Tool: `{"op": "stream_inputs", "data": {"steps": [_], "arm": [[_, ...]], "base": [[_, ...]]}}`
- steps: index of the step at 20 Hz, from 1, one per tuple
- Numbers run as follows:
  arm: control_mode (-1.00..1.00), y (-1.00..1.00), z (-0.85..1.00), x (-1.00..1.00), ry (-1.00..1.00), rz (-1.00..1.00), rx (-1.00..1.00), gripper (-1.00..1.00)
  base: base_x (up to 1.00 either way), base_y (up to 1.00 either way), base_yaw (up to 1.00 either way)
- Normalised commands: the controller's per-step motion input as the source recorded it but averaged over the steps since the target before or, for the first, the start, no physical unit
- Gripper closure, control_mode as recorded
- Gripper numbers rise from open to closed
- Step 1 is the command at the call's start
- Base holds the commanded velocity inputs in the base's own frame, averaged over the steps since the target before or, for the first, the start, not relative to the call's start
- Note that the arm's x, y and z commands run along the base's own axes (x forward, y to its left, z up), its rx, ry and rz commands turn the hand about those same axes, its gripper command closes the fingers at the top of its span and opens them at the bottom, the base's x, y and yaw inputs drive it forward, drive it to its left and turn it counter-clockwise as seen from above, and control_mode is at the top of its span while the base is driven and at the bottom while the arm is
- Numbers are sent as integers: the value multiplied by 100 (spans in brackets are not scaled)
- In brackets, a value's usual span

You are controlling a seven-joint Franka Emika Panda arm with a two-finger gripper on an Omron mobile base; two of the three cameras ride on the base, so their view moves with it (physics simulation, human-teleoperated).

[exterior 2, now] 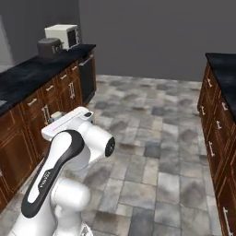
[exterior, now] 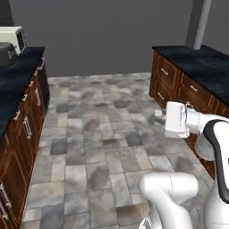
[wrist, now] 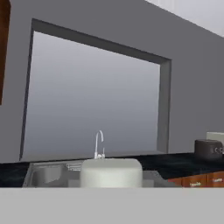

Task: Pick up the marshmallow and place it in the cup of hot chocolate on the dining counter.

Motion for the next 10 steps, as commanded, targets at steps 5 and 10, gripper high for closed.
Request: {"op": "stream_inputs", "data": {"steps": [5, 10], "arm": [[100, 0, 0, 0, 0, 0, 0, 100], [100, 0, 0, 0, 0, 0, 0, 100]], "base": [[44, 2, -75], [24, 7, -77]]}}
